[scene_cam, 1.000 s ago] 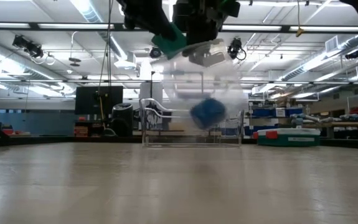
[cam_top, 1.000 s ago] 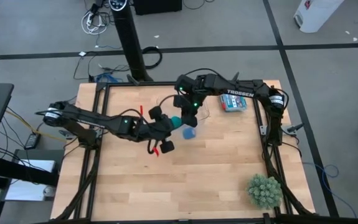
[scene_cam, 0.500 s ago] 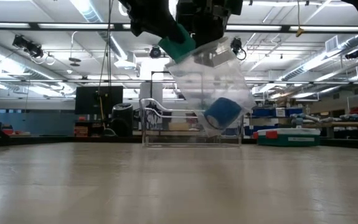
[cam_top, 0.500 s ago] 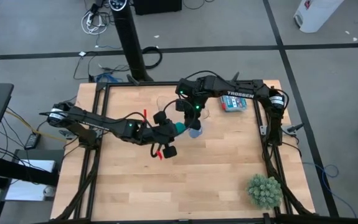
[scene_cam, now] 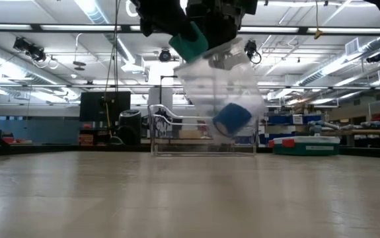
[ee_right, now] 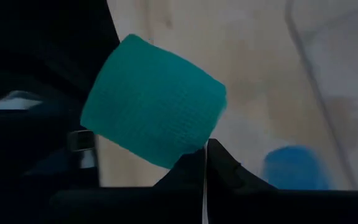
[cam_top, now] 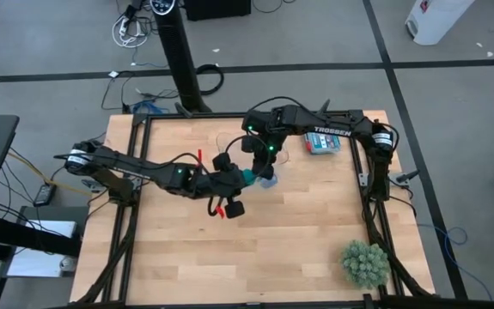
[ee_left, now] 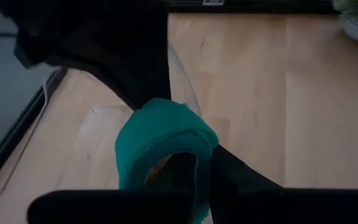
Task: Roll bandage
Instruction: Put the sky blue bandage into the transparent zip bag
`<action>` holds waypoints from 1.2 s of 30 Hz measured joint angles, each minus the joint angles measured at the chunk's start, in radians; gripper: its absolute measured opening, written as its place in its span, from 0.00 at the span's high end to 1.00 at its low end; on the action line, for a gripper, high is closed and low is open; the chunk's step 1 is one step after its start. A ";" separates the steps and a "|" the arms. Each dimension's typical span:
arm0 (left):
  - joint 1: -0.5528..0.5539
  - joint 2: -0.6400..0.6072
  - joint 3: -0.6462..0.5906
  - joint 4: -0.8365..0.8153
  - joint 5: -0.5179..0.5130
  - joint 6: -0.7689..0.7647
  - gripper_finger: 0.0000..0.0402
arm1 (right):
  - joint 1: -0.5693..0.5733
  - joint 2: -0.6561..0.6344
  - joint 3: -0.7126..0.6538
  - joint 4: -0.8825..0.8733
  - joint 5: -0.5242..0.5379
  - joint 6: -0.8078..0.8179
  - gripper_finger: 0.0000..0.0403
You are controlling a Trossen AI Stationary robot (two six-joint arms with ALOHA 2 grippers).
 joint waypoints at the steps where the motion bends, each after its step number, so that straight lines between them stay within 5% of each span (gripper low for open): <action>1: -0.001 -0.001 0.004 -0.001 0.000 0.016 0.94 | 0.002 0.000 0.000 0.000 -0.014 0.011 1.00; 13: 0.001 -0.002 0.064 -0.032 -0.027 0.017 0.94 | -0.003 -0.001 0.019 0.019 0.266 0.124 1.00; 18: 0.004 -0.001 0.077 -0.049 -0.041 0.008 0.94 | -0.032 0.000 0.019 0.057 0.069 0.108 1.00; 32: 0.021 -0.039 0.077 -0.128 -0.139 -0.005 0.94 | -0.035 -0.003 0.016 0.036 0.022 0.064 1.00; 36: 0.030 -0.034 0.077 -0.131 -0.073 -0.009 0.94 | -0.033 -0.003 0.016 0.041 0.008 0.063 1.00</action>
